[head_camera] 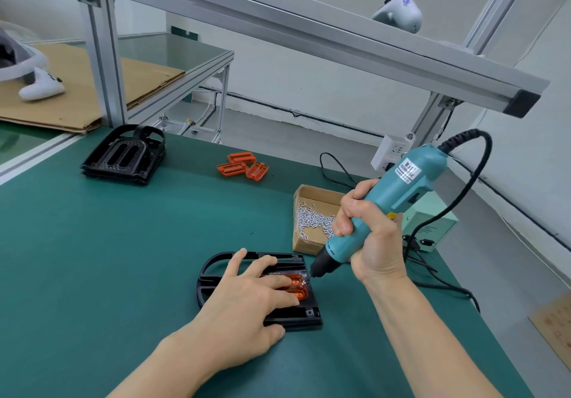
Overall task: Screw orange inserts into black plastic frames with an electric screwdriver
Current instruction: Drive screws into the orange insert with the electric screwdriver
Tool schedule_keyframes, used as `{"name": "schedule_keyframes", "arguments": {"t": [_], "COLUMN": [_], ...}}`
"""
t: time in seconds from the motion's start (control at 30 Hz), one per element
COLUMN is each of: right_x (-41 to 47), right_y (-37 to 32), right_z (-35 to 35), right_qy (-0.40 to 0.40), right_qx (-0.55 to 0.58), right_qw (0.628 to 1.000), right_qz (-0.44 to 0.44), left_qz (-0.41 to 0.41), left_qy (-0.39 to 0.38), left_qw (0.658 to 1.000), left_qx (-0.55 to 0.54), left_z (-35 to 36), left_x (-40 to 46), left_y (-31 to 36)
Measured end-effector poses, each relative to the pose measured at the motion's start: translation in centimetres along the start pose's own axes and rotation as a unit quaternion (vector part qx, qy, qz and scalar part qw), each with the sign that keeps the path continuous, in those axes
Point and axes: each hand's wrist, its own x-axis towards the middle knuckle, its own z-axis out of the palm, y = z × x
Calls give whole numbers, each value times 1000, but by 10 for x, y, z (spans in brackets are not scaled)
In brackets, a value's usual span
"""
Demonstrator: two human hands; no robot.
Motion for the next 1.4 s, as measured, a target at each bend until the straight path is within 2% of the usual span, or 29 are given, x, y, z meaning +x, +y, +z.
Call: {"name": "schedule_keyframes", "arguments": {"t": [0.1, 0.33, 0.67, 0.9, 1.07, 1.27, 1.4], "right_x": [2, 8, 3, 3, 3, 6, 4], "right_y": [0, -1, -4, -2, -4, -5, -2], "right_z": [3, 21, 7, 9, 5, 0, -6], "right_qy": [-20, -144, -88, -149, -196, -181, -111], "right_qx": [-14, -68, -72, -62, -35, -14, 46], "right_qw": [1000, 987, 992, 986, 977, 980, 989], "right_qz": [10, 34, 52, 43, 80, 78, 81], "left_qz": [2, 4, -6, -6, -8, -8, -6], "left_qy": [2, 3, 5, 8, 3, 1, 4], "left_qw": [1000, 1000, 1000, 999, 999, 999, 999], "left_qx": [0, -12, -28, -31, -38, -44, -49], "left_z": [1, 0, 2, 3, 3, 1, 0], "left_x": [0, 2, 1, 2, 2, 3, 2], "left_y": [0, -1, -2, -3, -3, -3, -3]}}
